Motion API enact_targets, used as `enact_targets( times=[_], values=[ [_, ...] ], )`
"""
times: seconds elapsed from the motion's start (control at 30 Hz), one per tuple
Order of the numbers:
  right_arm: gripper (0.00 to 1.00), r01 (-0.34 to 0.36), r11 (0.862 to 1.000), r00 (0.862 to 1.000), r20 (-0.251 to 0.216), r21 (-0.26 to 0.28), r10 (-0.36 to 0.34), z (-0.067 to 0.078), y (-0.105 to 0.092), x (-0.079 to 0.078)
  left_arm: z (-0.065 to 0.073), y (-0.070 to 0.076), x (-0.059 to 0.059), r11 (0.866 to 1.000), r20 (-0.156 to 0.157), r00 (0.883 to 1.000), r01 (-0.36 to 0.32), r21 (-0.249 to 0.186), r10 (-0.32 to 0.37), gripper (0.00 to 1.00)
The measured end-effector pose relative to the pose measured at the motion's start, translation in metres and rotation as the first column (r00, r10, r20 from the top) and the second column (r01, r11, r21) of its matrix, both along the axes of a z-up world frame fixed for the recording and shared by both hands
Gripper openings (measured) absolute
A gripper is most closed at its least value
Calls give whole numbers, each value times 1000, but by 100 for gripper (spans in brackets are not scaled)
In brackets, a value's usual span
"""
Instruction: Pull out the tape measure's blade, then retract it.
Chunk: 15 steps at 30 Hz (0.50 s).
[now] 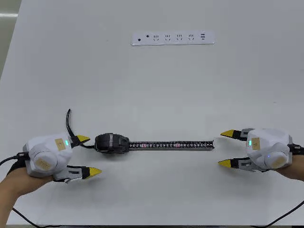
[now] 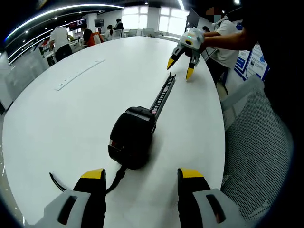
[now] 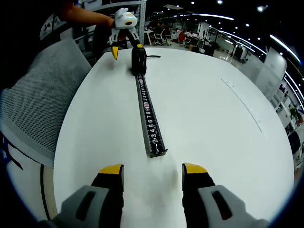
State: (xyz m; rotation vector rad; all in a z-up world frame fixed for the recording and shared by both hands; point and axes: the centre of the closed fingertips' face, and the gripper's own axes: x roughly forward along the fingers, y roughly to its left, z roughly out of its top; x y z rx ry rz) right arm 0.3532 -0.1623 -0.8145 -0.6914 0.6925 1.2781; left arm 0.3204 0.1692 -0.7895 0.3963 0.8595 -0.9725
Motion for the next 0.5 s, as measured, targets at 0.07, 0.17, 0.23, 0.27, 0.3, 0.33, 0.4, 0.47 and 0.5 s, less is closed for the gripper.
enact_targets(
  times=[0.07, 0.17, 0.23, 0.27, 0.3, 0.33, 0.4, 0.47, 0.5],
  values=[
    [51, 23, 1000, 1000, -5, 13, -23, 1, 0, -1, 1, 2, 0, 999, 9, 1000, -28, -27, 29, 60],
    [53, 57, 998, 998, -14, 26, -56, 4, -1, -3, 3, 2, -3, 997, 18, 998, -61, -56, 62, 62],
    [55, 72, 997, 997, -11, 31, -72, 4, -2, -5, 3, 1, -5, 994, 22, 996, -79, -70, 81, 63],
    [56, 86, 996, 996, -14, 37, -85, 4, -3, -7, 4, 1, -5, 992, 30, 995, -96, -83, 98, 64],
    [57, 99, 994, 995, -18, 43, -99, 5, -3, -8, 5, 1, -5, 990, 36, 993, -105, -91, 108, 65],
    [58, 113, 992, 993, -19, 51, -112, 6, -3, -8, 6, 1, -5, 989, 43, 992, -113, -97, 118, 65],
    [60, 140, 987, 990, -19, 76, -139, 10, -1, -11, 9, -2, -7, 984, 58, 989, -131, -121, 139, 68],
    [63, 168, 981, 986, -17, 96, -167, 13, -1, -12, 13, -6, -8, 980, 78, 984, -148, -136, 159, 69],
    [64, 177, 979, 984, -15, 104, -176, 14, 0, -13, 14, -6, -9, 978, 85, 982, -154, -139, 166, 69]
  ],
)
